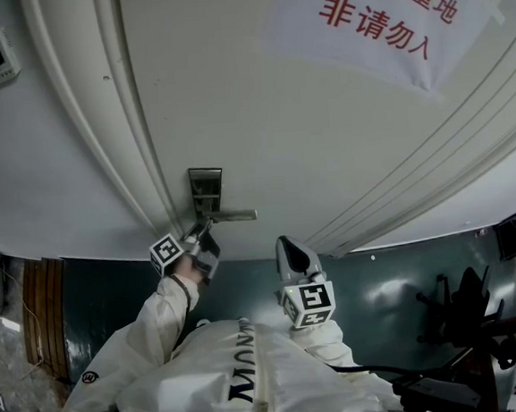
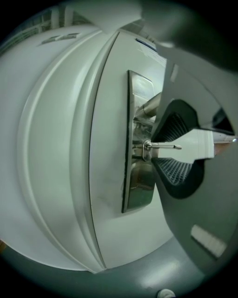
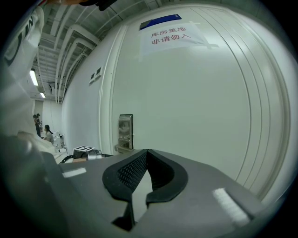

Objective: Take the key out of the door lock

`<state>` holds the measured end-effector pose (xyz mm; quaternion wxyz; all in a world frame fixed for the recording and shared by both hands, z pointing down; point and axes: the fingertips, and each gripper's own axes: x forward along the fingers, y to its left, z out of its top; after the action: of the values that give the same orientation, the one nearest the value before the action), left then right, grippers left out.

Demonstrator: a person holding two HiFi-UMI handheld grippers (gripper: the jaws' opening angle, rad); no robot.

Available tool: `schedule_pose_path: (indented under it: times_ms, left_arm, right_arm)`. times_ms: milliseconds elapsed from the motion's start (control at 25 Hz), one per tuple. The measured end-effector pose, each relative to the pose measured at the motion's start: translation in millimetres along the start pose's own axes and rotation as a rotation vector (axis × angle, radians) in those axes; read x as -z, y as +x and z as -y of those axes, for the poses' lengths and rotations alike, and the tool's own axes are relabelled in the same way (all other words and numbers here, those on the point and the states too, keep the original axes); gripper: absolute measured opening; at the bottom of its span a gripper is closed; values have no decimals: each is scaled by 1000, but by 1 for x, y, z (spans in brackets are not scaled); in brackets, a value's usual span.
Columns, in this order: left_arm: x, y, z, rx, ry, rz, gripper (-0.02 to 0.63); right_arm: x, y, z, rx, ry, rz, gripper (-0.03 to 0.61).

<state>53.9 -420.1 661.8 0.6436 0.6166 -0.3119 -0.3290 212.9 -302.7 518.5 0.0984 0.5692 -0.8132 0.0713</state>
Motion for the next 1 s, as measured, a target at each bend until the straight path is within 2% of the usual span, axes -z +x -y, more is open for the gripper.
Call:
schedule_pose_path:
  times_ms: [320,480,1000]
  left_arm:
    - [1,1,-1,-7,3,-7,65]
    - [1,2,3,-6,32,-8,29]
    - [0,1,4,-6,38,19,25]
  right_arm:
    - [0,-1,1,4,9,3,0]
    - [2,-1,0,1,14,2,0]
    - [4,-8,0,1,23,6,0]
